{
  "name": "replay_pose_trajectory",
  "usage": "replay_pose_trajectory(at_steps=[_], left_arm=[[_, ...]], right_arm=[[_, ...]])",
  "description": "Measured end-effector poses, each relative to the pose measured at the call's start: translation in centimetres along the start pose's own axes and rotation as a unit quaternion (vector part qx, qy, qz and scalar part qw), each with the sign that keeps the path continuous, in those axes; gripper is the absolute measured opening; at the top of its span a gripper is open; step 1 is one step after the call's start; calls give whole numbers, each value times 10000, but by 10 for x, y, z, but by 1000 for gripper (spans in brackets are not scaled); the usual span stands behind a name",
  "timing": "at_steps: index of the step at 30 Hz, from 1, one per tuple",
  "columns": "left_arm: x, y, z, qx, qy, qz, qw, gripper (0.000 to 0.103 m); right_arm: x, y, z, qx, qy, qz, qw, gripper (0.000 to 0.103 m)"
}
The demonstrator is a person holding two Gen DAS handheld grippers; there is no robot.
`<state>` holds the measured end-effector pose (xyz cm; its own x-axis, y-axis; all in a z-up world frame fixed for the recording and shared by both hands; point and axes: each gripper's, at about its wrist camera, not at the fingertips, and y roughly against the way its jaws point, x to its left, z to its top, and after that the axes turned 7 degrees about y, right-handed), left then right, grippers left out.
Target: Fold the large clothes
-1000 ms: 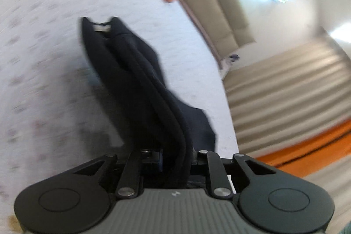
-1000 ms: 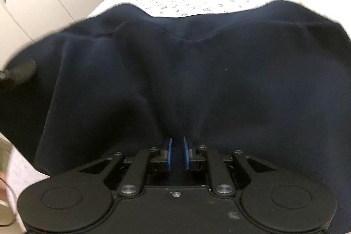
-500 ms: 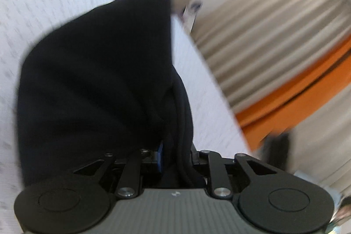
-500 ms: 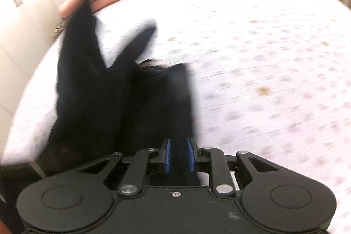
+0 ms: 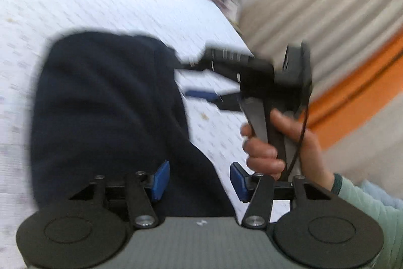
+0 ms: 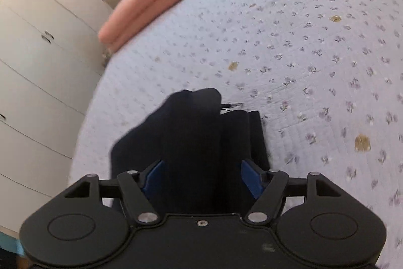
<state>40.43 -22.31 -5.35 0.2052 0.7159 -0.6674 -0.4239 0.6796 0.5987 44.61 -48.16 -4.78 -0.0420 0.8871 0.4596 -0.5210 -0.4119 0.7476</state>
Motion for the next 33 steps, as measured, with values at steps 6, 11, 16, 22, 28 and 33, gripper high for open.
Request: replay_pose_trajectory(at_steps=[6, 11, 16, 22, 28, 33], left_arm=[[33, -1, -13, -209, 304, 917, 9951, 18], [13, -41, -23, 223, -49, 274, 9994, 9], [12, -95, -31, 598, -257, 422, 9970, 3], [11, -69, -22, 533, -390, 205, 9976, 4], [29, -27, 5, -192, 39, 354, 9992, 5], [52, -49, -26, 329, -173, 685, 9970, 4]], right_arm=[[15, -26, 6, 160, 290, 146, 9993, 29], [34, -14, 23, -233, 928, -214, 9952, 25], [1, -54, 2, 159, 879, -862, 9923, 34], [14, 17, -6, -33, 1224, -957, 9878, 63], [61, 47, -73, 252, 2064, -877, 9742, 7], [26, 4, -140, 1294, 1773, -1544, 9633, 1]])
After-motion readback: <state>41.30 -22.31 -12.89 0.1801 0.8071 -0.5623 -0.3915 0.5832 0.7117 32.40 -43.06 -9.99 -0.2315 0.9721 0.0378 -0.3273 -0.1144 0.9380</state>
